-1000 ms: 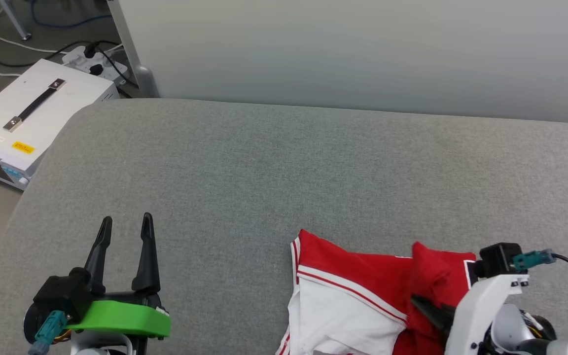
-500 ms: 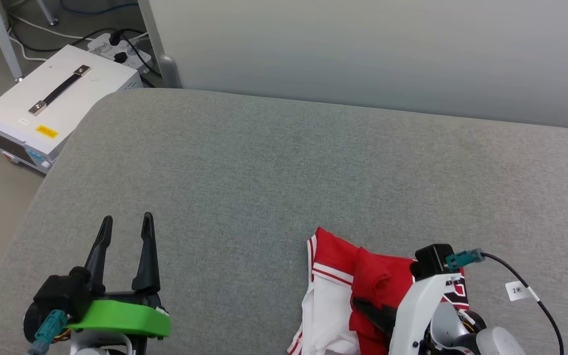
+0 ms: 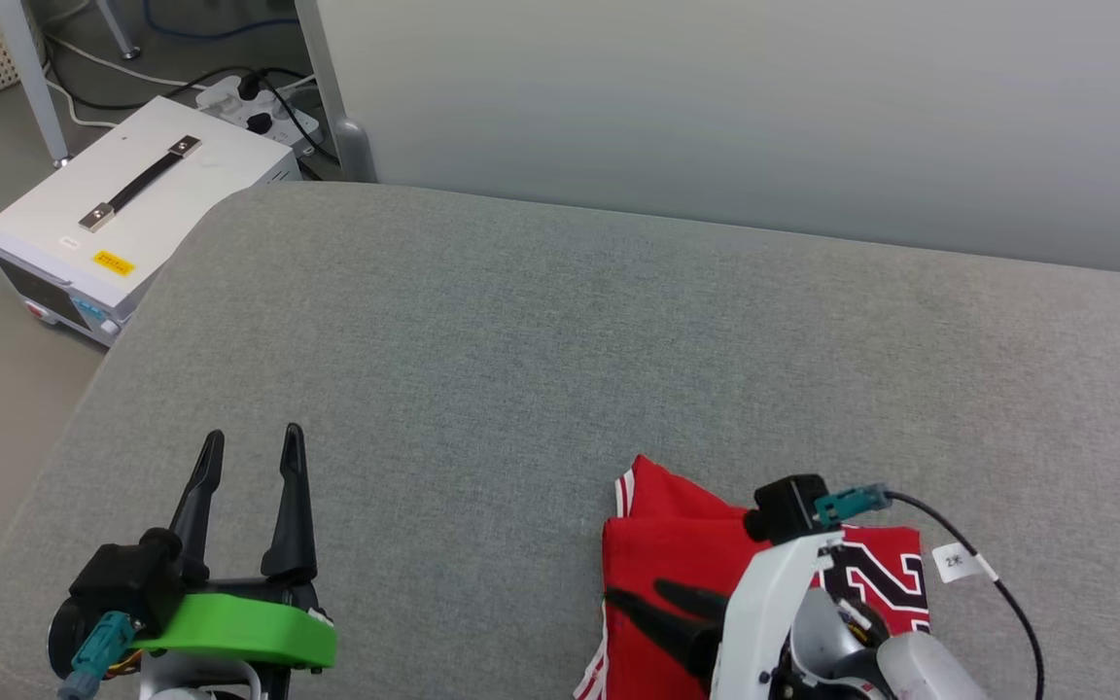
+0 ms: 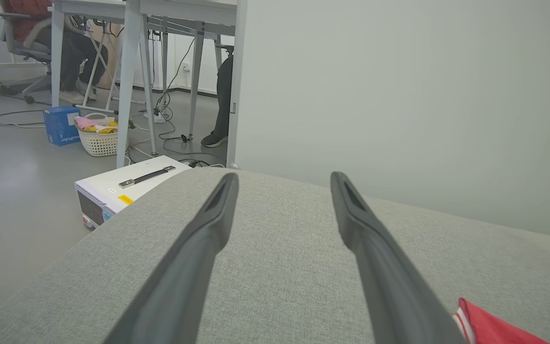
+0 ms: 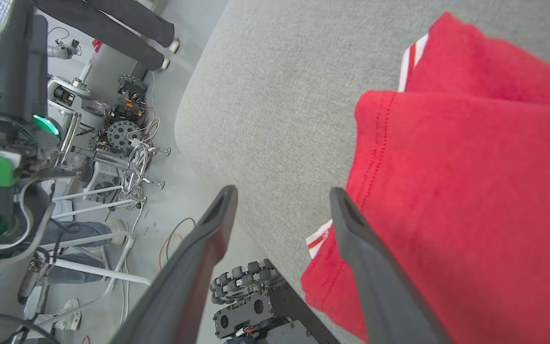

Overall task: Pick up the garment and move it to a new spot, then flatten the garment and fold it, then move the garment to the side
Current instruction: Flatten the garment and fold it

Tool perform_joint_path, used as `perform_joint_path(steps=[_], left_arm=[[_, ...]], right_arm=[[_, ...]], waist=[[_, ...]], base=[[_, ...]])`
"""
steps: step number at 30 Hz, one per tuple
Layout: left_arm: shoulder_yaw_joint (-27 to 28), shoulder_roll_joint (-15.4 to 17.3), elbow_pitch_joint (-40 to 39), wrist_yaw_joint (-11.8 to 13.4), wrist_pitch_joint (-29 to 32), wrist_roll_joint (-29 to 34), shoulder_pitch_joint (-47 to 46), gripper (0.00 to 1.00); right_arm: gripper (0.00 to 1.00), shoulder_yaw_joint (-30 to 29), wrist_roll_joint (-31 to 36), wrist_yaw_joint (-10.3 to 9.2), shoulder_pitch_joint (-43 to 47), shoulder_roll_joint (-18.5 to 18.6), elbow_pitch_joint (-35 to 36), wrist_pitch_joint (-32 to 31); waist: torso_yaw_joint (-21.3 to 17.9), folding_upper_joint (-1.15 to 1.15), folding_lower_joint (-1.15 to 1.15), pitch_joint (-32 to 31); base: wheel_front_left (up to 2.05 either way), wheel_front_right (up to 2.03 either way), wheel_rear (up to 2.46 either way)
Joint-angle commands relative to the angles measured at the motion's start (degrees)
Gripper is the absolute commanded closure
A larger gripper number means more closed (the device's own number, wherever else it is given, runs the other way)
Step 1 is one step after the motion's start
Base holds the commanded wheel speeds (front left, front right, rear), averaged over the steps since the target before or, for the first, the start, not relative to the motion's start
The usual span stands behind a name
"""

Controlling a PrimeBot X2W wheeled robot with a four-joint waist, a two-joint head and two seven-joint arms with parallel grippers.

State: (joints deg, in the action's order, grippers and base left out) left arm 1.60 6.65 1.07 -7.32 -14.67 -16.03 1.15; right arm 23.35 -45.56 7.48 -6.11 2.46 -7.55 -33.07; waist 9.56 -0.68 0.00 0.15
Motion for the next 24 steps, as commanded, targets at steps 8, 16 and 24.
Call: perform_joint_path(steps=[8,16,24], left_arm=[[-0.58,0.35,-0.32,-0.16,-0.33,0.01,1.02,0.00],[-1.45,0.11,-0.25,-0.16,-0.33,-0.09,1.73,0.00],[-2.49,-0.10,-0.14,-0.16,-0.33,-0.38,1.98,0.00]], right_arm=[[0.00,-1.50,13.18,0.01,-6.14,5.39,3.44,10.10],[0.00,-7.22,27.41,0.01,-10.20,13.47,2.07,25.10],[0.00,-19.49,34.20,0.01,-6.91,13.93,3.02,33.32]], waist=[[-1.37,0.68,0.00,-0.71],[-3.37,0.68,0.00,-1.18],[-5.18,0.68,0.00,-1.21]], base=[[0.00,0.00,0.00],[0.00,0.00,0.00],[0.00,0.00,0.00]])
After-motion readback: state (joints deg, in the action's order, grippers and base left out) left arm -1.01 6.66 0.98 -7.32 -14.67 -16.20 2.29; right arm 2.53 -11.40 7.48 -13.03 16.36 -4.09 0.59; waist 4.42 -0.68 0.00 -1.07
